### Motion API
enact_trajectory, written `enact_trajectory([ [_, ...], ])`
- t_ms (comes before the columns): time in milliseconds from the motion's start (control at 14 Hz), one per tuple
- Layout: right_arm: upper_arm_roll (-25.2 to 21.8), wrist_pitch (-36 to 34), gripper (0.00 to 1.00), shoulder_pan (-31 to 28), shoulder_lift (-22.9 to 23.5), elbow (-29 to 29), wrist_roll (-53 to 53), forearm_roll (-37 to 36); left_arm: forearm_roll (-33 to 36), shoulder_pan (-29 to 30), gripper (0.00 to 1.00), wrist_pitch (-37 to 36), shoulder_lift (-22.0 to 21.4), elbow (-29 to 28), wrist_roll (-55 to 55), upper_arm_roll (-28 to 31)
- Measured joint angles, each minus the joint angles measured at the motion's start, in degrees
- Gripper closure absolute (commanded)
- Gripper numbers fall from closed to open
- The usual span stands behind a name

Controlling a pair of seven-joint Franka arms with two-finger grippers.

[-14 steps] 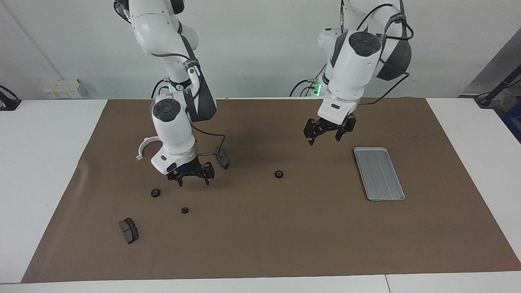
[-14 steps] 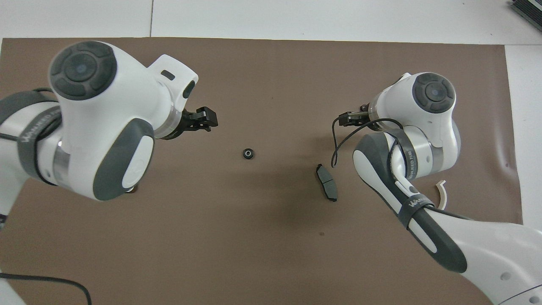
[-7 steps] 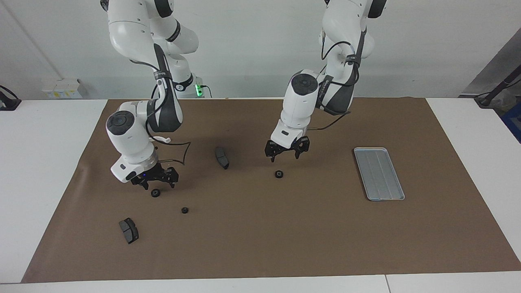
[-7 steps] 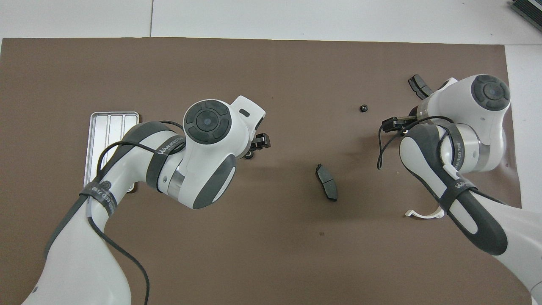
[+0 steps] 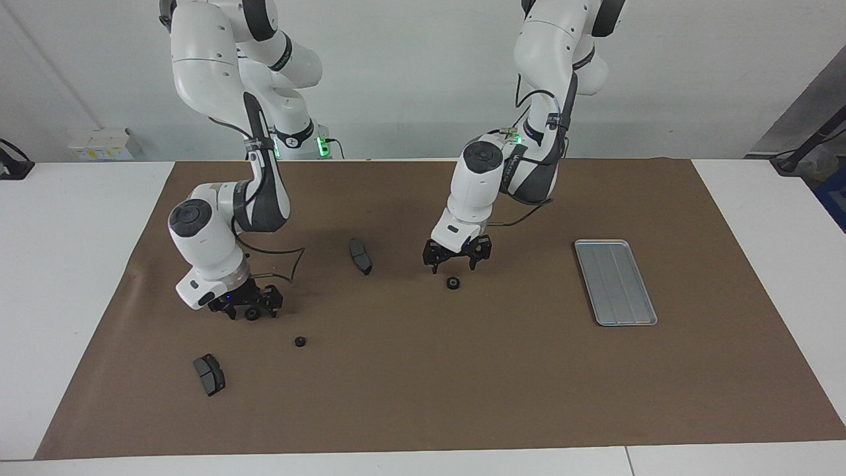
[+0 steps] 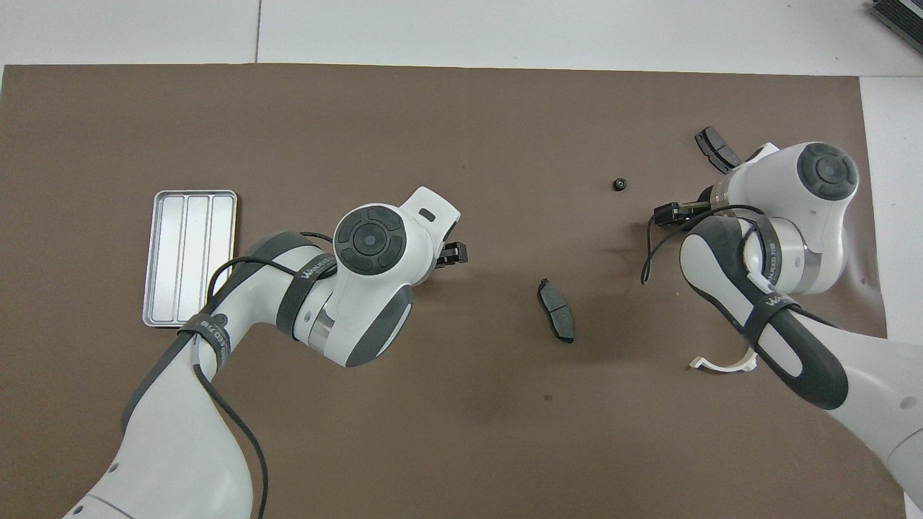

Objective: Pick bearing gear from pile to tray

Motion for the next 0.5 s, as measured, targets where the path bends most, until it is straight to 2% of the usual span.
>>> enact_trajectory([
  [143,-0.01,0.0,0.28,-0.02,-0.07,0.04,0.0,0.01,0.02,0.0,0.02,0.61,0.0,-0.62,1.08,0.0],
  [429,0.1,-0.07,0.88,-0.01,-0.71,0.06,-0.01,0.08,1.12,-0.01,0.09,1.16,1.29,-0.91,3.34,0.01],
  [500,0.03,-0.11,0.98,-0.02,-0.9,0.06,-0.01,0.08,1.63,-0.02,0.1,1.42,1.71,-0.91,3.75,0.0],
])
